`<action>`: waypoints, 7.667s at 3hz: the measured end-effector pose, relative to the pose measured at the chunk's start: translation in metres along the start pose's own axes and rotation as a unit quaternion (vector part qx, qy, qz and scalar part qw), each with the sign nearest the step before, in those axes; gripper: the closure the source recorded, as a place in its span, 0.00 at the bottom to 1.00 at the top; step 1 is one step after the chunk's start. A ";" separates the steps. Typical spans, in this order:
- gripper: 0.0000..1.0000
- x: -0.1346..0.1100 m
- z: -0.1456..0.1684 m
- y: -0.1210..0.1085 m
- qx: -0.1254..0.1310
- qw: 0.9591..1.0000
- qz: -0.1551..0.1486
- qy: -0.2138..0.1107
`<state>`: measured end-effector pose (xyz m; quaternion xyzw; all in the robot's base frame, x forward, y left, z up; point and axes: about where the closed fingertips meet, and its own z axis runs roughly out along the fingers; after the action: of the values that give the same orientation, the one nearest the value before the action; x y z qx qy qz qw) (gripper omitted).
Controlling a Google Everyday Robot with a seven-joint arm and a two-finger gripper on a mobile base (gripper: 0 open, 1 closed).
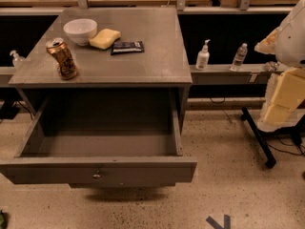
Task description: Close top drawer
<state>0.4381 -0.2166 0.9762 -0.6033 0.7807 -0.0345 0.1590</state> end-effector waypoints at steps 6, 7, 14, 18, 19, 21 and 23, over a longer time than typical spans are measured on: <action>0.00 -0.138 0.074 -0.002 -0.034 0.994 -0.095 -0.032; 0.00 -0.120 0.159 0.024 -0.068 0.998 -0.016 0.000; 0.00 -0.135 0.331 0.074 0.023 0.997 -0.060 -0.032; 0.28 -0.172 0.351 0.024 0.062 0.988 -0.134 -0.055; 0.28 -0.173 0.347 0.023 0.062 0.988 -0.134 -0.055; 0.27 -0.188 0.369 -0.034 0.061 0.992 -0.109 -0.029; 0.29 -0.192 0.372 -0.054 0.062 0.993 -0.099 -0.025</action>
Offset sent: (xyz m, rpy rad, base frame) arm 0.0378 0.0664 0.0034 0.0194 -0.0177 0.1909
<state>0.6388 0.0036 0.6767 -0.6671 0.7094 -0.0835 0.2117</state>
